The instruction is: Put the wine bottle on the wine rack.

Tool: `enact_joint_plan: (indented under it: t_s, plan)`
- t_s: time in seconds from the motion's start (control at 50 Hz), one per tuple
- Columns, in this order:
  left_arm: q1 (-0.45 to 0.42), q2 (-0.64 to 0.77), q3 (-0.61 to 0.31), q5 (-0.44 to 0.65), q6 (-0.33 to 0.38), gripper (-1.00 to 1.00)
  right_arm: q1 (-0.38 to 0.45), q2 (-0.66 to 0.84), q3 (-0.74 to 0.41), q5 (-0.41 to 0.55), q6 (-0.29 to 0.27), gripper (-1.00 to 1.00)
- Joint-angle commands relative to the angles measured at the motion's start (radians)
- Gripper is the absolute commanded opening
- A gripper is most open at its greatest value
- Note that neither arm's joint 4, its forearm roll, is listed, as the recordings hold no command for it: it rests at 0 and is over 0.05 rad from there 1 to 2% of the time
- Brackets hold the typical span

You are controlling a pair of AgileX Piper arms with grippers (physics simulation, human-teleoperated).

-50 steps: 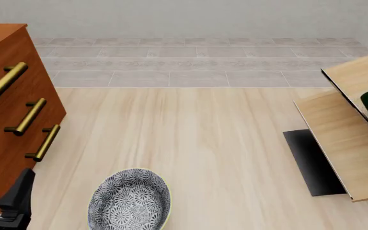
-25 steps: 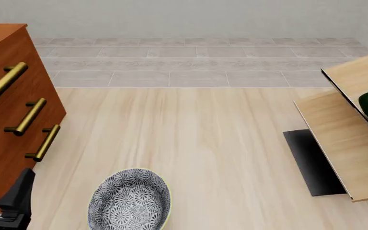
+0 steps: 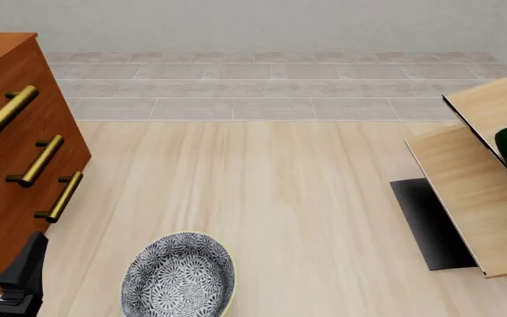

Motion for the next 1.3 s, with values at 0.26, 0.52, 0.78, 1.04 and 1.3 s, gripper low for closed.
enact_joint_plan:
  t_s: [0.26, 0.52, 0.78, 1.04, 1.3]
  plan:
    - [0.004, 0.000, 0.000, 0.004, -0.002, 1.00, 0.000, 0.015, 0.032, 0.011, 0.026, 1.00]
    - [0.002, 0.000, 0.000, 0.003, -0.003, 1.00, -0.015, 0.007, 0.015, 0.021, 0.025, 1.00]
    - [-0.004, 0.000, 0.000, -0.001, -0.003, 1.00, -0.031, -0.022, -0.004, 0.050, 0.030, 1.00]
    - [-0.008, 0.000, 0.000, -0.003, -0.004, 1.00, -0.045, -0.068, -0.017, 0.083, 0.014, 1.00]
    - [-0.010, 0.000, 0.000, -0.004, 0.001, 1.00, -0.039, -0.124, -0.010, 0.106, -0.005, 1.00]
